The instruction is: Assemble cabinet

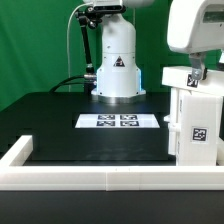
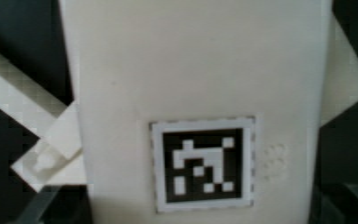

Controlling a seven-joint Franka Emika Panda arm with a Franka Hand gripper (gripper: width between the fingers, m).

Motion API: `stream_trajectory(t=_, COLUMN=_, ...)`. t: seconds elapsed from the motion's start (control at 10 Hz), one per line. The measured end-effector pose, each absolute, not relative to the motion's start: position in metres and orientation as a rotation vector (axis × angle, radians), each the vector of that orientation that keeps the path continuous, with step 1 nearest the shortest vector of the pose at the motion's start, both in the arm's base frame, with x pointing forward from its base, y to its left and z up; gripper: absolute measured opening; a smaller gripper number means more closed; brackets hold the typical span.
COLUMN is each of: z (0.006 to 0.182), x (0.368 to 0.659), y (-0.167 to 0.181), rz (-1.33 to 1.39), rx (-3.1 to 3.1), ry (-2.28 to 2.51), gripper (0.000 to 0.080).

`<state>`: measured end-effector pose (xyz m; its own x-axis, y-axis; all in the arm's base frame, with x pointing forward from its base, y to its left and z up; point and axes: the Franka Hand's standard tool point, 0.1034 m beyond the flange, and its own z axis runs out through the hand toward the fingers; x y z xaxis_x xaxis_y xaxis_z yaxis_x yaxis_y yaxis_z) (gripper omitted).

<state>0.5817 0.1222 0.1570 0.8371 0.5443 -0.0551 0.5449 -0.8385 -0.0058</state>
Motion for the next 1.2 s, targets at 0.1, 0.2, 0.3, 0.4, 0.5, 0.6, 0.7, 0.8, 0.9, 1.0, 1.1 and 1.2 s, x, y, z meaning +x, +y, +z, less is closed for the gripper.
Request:
stream_trajectory(t=0.1, z=0.1572, x=0.5828, y=0.1232, rz=-0.074, rx=3.038, ry=0.743, gripper=0.0561)
stream_trajectory(t=0.2, z=0.1573, x=0.5832, y=0.1229, rz=-0.070, rx=3.061, ry=0.633, gripper=0.0561)
stream_trajectory(t=0.3, z=0.1574, x=0.5834, y=0.1228, rz=-0.069, rx=3.076, ry=0.553, gripper=0.0561)
stream_trajectory(t=0.4, z=0.1574, x=0.5835, y=0.1228, rz=-0.070, rx=3.093, ry=0.433, gripper=0.0561)
stream_trajectory(t=0.5, z=0.1573, x=0.5844, y=0.1220, rz=-0.072, rx=3.099, ry=0.376, gripper=0.0561)
stream_trajectory(t=0.6, z=0.1573, x=0.5860, y=0.1203, rz=-0.069, rx=3.102, ry=0.343, gripper=0.0561)
stream_trajectory(t=0.7, z=0.1573, x=0.5861, y=0.1212, rz=-0.065, rx=3.114, ry=0.168, gripper=0.0561)
stream_trajectory(t=0.8, z=0.1575, x=0.5864, y=0.1214, rz=-0.061, rx=3.117, ry=0.044, gripper=0.0561)
stream_trajectory(t=0.9, z=0.1577, x=0.5871, y=0.1213, rz=-0.054, rx=3.116, ry=-0.084, gripper=0.0561)
stream_trajectory(t=1.0, z=0.1578, x=0.5881, y=0.1199, rz=-0.014, rx=3.112, ry=-0.265, gripper=0.0561)
stream_trajectory(t=1.1, z=0.1580, x=0.5884, y=0.1189, rz=0.004, rx=3.100, ry=-0.393, gripper=0.0563)
stream_trajectory(t=1.2, z=0.1580, x=0.5893, y=0.1175, rz=0.016, rx=3.093, ry=-0.454, gripper=0.0563)
